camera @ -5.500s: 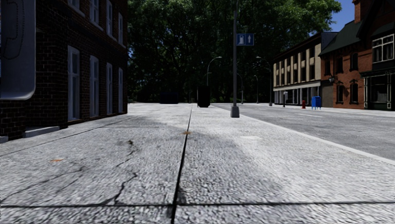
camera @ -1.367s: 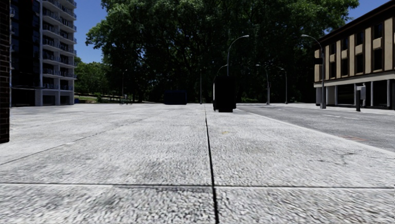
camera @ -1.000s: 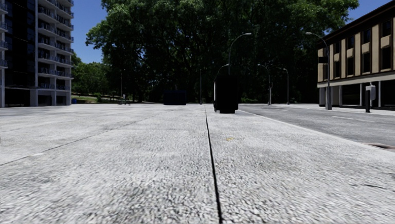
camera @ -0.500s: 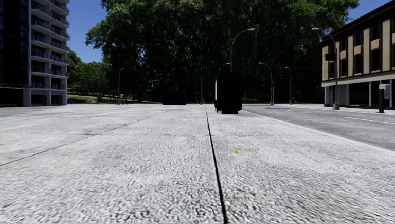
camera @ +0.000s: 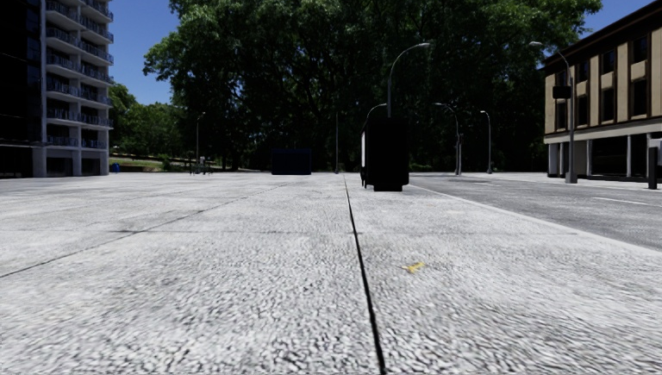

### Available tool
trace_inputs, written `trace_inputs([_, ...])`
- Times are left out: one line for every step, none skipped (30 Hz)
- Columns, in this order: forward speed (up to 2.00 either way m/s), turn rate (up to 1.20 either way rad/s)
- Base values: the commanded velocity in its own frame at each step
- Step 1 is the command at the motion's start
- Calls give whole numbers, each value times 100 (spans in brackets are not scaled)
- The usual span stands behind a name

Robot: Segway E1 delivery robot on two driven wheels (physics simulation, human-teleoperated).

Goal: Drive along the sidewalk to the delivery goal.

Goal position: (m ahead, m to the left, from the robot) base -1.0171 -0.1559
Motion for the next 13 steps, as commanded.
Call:
trace_inputs([0,0])
trace_inputs([0,0])
trace_inputs([0,0])
trace_inputs([0,0])
trace_inputs([0,0])
trace_inputs([0,0])
trace_inputs([0,0])
trace_inputs([0,0])
trace_inputs([0,0])
trace_inputs([0,0])
trace_inputs([0,0])
trace_inputs([0,0])
trace_inputs([0,0])
